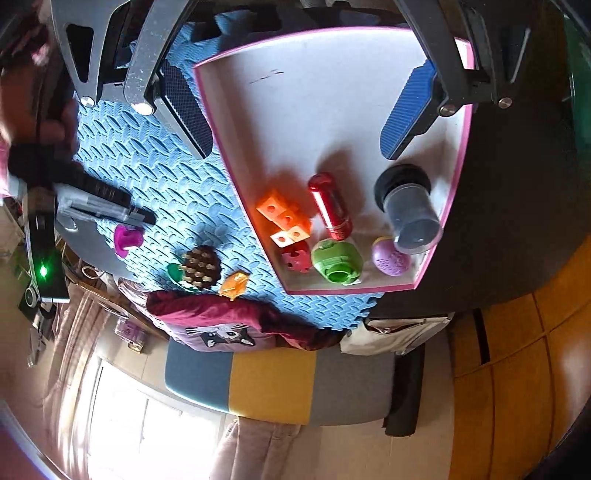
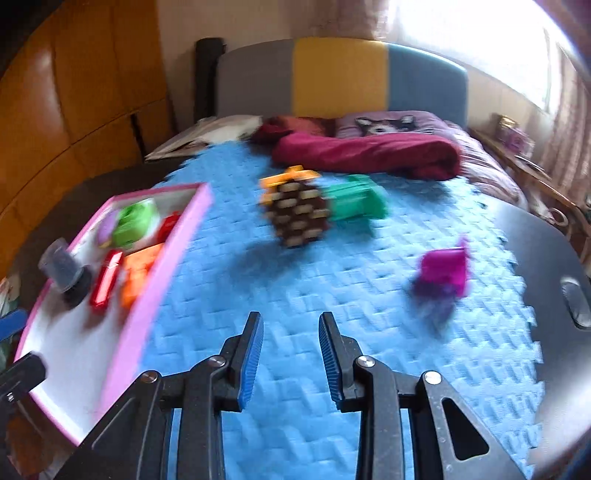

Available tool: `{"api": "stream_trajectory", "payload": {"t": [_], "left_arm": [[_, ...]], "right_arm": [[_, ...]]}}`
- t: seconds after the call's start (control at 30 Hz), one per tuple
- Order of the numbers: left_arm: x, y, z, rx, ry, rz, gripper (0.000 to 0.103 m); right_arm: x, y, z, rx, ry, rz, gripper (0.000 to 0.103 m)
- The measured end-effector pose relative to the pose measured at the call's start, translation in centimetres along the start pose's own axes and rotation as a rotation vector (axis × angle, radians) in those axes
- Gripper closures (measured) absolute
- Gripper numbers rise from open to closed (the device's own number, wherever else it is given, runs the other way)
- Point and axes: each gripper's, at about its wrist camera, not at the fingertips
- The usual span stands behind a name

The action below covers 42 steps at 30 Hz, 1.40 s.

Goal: Organize rigid objects
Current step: 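Move the right gripper to the magenta cup-shaped toy and grasp it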

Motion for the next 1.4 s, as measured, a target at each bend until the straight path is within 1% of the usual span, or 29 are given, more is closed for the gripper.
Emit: {"api": "stream_trajectory", "payload": {"t": [0.1, 0.17, 0.27, 0.33, 0.4, 0.53, 0.6, 0.67, 0.73, 0.77, 0.87, 0.97, 1.03, 1.1, 1.2, 1.23, 1.3, 1.37, 1.4], "left_arm": [[0.7, 0.1, -0.2, 0.001, -0.012, 0.006, 0.01], [1.2, 0.1, -0.3, 0.001, -0.025, 0.005, 0.01], [1.8, 0.2, -0.5, 0.001, -0.041, 0.006, 0.01], [2.0, 0.2, -0.6, -0.001, -0.051, 0.005, 0.01], [2.2, 0.2, -0.6, -0.003, -0.055, 0.001, 0.01], [2.2, 0.0, -0.6, -0.013, -0.056, 0.0, 0.01], [2.3, -0.1, -0.7, -0.014, -0.057, -0.001, 0.01], [2.4, -0.3, -0.7, -0.016, -0.056, 0.002, 0.01], [2.6, -0.4, -0.7, -0.019, -0.054, 0.008, 0.01], [2.7, -0.5, -0.8, -0.02, -0.055, 0.011, 0.01], [3.2, -0.5, -0.8, -0.02, -0.068, 0.013, 0.01], [3.6, -0.4, -0.8, -0.019, -0.079, 0.016, 0.01], [3.8, -0.5, -1.0, -0.019, -0.08, 0.019, 0.01], [4.0, -0.5, -1.1, -0.02, -0.083, 0.021, 0.01], [4.2, -0.7, -1.3, -0.021, -0.084, 0.026, 0.01], [4.3, -0.7, -1.4, -0.022, -0.086, 0.026, 0.01], [4.6, -0.8, -1.5, -0.022, -0.088, 0.029, 0.01], [4.9, -0.8, -1.7, -0.021, -0.093, 0.031, 0.01], [5.1, -0.8, -1.8, -0.019, -0.098, 0.032, 0.01]], "right_arm": [[2.7, 0.6, -2.3, 0.044, -0.065, 0.026, 0.07], [4.3, 0.6, -4.0, 0.08, -0.096, 0.066, 0.068], [5.6, -0.8, -6.2, 0.081, -0.103, 0.132, 0.068], [6.3, -1.6, -6.9, 0.066, -0.11, 0.15, 0.068], [7.4, -2.6, -7.3, 0.039, -0.149, 0.148, 0.068], [10.5, -3.6, -8.1, -0.006, -0.293, 0.11, 0.068], [12.1, -3.2, -7.8, -0.012, -0.357, 0.084, 0.068], [13.7, -2.8, -7.4, -0.015, -0.418, 0.039, 0.068], [15.1, -2.2, -7.1, -0.005, -0.479, 0.002, 0.067], [15.6, -2.0, -7.0, -0.001, -0.499, -0.003, 0.066], [17.4, -1.6, -6.6, 0.007, -0.542, 0.029, 0.066], [19.2, -1.8, -5.9, -0.005, -0.579, 0.056, 0.066], [20.0, -2.0, -5.2, -0.016, -0.587, 0.067, 0.066], [20.3, -1.6, -4.7, -0.003, -0.579, 0.064, 0.066], [20.0, 0.2, -3.8, 0.068, -0.543, 0.036, 0.066], [19.4, 1.0, -3.6, 0.098, -0.511, 0.022, 0.066], [18.2, 1.5, -3.5, 0.13, -0.454, 0.009, 0.064], [16.7, 1.8, -3.5, 0.148, -0.386, -0.006, 0.064], [15.9, 1.7, -3.6, 0.144, -0.353, -0.015, 0.063]]}}
Point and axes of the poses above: each gripper's, at about its wrist camera, not at the fingertips, and y roughly against the way its jaws point, x to its right, z to its underside, and after that the axes turned 15 degrees about -y, right-handed
